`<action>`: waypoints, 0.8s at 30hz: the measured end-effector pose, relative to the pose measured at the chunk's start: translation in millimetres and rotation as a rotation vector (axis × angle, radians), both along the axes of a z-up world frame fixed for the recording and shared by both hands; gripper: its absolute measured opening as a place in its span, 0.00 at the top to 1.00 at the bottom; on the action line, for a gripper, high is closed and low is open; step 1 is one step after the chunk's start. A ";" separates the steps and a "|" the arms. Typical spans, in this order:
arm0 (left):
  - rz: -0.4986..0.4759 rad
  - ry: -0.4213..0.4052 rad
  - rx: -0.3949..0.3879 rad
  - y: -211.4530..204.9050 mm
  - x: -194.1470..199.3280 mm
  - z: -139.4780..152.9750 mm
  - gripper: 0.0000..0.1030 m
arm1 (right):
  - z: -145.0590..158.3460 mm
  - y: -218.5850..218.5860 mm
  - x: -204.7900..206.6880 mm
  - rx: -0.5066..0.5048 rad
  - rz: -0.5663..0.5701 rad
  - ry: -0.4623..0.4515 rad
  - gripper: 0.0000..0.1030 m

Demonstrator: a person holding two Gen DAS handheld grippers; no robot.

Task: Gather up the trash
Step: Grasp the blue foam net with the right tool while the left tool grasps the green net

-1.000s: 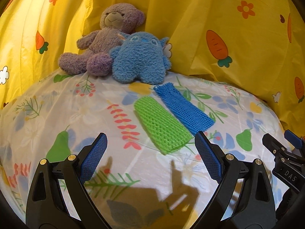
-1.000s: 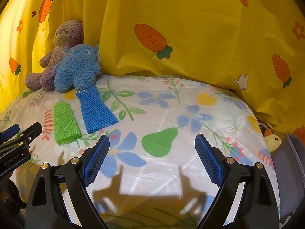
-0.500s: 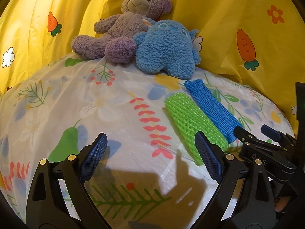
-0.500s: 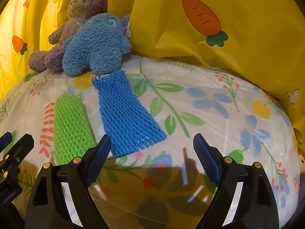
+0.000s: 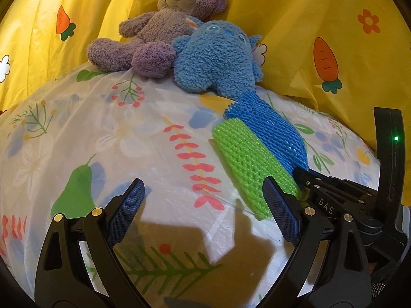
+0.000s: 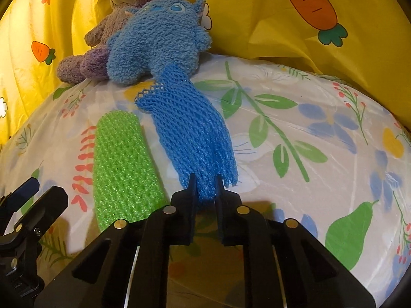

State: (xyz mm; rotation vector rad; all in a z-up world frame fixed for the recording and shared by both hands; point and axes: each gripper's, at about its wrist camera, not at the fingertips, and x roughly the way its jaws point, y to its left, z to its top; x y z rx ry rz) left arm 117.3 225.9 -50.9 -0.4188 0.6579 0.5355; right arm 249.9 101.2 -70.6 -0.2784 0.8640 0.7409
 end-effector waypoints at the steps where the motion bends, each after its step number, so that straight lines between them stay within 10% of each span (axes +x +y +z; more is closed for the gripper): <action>1: -0.002 0.001 -0.002 -0.7 0.0 -0.1 0.11 | 0.5 -1.7 -1.3 0.011 0.004 0.006 0.89; 17: -0.108 -0.093 -0.033 -23.3 -3.2 47.4 0.11 | 47.8 -106.4 -48.2 0.038 -0.182 -0.225 0.89; 24: -0.097 0.003 -0.096 -14.2 37.0 20.8 0.12 | 49.7 -144.6 -57.7 0.074 -0.249 -0.210 0.89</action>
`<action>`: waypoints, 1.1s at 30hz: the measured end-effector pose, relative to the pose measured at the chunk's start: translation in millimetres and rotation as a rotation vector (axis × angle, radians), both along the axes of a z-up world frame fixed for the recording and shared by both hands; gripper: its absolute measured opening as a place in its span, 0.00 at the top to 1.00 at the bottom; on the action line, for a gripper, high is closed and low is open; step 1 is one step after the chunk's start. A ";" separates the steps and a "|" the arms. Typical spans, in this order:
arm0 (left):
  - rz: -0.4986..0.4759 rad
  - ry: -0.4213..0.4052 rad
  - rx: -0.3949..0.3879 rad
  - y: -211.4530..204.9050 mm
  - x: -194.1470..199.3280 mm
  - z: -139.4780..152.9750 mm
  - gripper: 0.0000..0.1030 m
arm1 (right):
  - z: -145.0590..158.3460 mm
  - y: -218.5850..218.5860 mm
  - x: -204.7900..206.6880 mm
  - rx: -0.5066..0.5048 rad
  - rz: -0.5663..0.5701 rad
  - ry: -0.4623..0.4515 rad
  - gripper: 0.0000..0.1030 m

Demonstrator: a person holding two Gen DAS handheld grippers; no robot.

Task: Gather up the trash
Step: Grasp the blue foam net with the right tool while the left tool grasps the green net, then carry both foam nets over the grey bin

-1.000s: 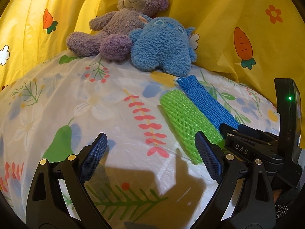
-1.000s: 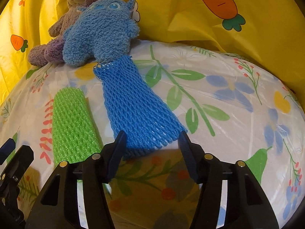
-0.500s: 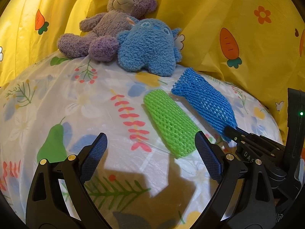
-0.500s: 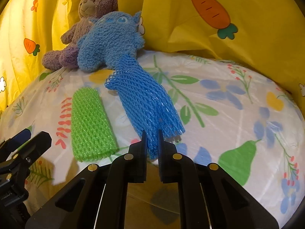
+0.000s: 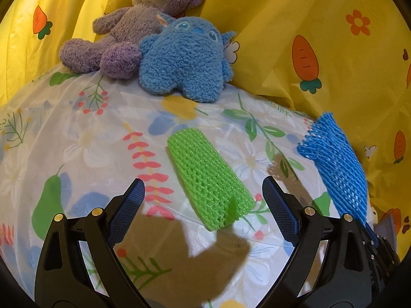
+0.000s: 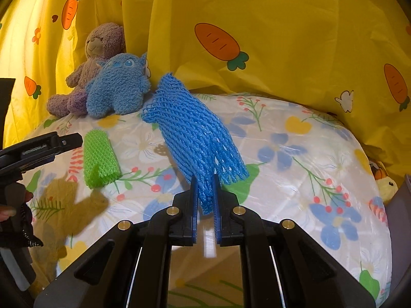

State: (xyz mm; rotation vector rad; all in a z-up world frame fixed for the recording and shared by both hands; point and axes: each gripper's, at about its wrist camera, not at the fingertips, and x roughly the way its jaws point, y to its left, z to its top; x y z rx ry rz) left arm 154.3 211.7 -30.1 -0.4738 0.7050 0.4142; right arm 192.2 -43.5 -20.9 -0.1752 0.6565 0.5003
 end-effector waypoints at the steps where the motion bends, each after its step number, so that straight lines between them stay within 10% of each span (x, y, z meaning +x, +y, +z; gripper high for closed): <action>1: -0.003 0.013 -0.003 0.2 4.3 -4.1 0.14 | -0.5 -5.1 -0.4 0.005 -0.011 0.005 0.89; 19: -0.157 0.029 -0.044 -18.1 26.1 -36.3 0.85 | -15.3 -31.1 -9.9 0.017 -0.072 0.040 0.88; 33: -0.274 -0.132 0.021 -77.3 -26.0 5.9 0.89 | 5.7 -58.1 -47.3 0.045 -0.110 -0.011 0.88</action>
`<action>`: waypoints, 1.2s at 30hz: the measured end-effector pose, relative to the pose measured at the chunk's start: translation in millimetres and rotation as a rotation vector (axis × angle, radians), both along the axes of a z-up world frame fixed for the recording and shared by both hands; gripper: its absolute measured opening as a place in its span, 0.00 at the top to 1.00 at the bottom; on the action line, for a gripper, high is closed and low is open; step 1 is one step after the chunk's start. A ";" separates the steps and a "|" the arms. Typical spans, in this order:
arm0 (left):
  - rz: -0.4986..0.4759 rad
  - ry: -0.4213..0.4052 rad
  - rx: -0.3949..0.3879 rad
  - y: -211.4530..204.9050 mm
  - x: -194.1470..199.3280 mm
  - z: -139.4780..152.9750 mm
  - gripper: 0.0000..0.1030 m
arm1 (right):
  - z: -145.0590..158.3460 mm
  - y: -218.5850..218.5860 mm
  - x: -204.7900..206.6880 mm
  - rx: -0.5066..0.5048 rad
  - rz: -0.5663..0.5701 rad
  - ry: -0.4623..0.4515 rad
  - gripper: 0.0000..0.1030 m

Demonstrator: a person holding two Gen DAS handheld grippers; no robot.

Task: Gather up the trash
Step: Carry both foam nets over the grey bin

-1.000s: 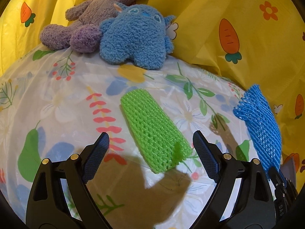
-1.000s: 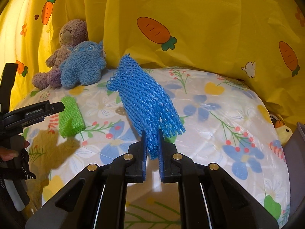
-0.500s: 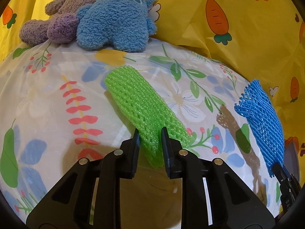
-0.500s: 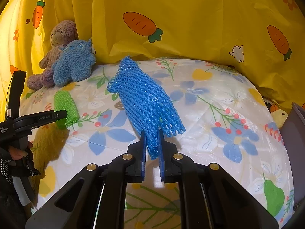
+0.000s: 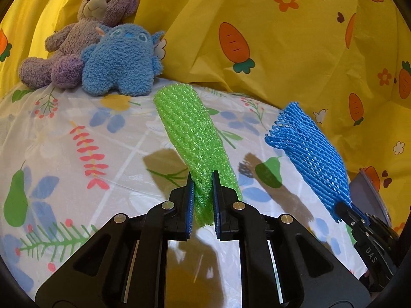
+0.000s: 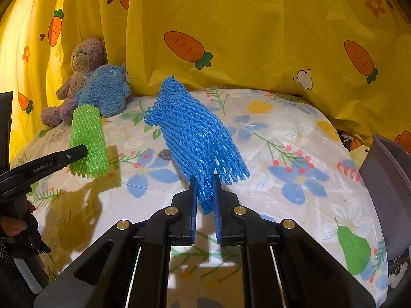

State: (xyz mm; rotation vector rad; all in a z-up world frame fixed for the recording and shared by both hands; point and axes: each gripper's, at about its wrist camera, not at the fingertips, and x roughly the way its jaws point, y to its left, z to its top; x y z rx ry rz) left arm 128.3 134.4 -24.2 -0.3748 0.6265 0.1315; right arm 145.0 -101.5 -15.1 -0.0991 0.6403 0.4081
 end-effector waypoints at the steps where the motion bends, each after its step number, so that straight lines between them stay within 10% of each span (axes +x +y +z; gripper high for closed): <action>1: -0.006 -0.003 0.010 -6.0 -3.4 1.7 0.89 | 1.1 -3.2 -3.5 0.000 -0.005 -0.003 0.88; 36: -0.398 -0.075 0.083 -185.2 13.4 29.2 0.89 | 9.1 -139.4 -45.5 0.078 -0.299 -0.063 0.88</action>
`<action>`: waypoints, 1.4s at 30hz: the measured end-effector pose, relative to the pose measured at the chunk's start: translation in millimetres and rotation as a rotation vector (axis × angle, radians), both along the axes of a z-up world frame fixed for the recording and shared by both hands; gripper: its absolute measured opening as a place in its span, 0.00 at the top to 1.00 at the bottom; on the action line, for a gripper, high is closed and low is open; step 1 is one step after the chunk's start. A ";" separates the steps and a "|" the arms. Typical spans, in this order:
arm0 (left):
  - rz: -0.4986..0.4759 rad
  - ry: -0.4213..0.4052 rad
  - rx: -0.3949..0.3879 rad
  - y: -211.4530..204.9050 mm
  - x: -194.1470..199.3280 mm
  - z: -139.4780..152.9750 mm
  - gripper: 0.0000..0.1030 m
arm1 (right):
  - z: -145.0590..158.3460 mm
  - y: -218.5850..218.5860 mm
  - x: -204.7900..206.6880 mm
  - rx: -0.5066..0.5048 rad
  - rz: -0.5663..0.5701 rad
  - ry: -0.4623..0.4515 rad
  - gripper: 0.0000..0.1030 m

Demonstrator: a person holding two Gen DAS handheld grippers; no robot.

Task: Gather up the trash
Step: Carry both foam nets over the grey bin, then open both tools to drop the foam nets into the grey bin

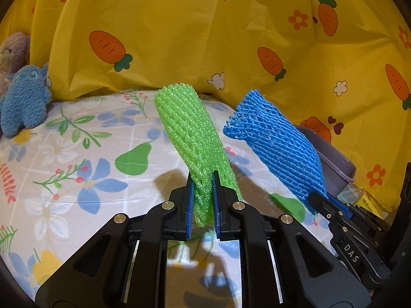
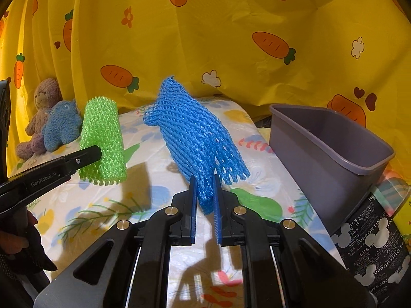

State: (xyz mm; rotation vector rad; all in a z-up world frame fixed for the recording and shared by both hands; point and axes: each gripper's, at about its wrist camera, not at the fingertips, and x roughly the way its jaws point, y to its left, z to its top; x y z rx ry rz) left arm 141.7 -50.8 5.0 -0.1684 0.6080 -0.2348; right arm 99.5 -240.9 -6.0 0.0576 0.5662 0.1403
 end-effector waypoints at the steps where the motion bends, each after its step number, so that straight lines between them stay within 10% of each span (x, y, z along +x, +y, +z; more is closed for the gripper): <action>1: -0.014 -0.004 0.003 -6.6 2.4 1.7 0.89 | 1.5 -4.4 -0.2 0.003 -0.012 -0.002 0.88; 37: -0.511 -0.035 -0.059 -220.8 84.3 35.6 0.87 | 24.0 -158.6 34.9 0.033 -0.430 -0.057 0.80; 42: -0.509 0.015 -0.095 -222.5 91.5 22.3 0.49 | 17.0 -160.5 37.1 0.018 -0.425 -0.043 0.64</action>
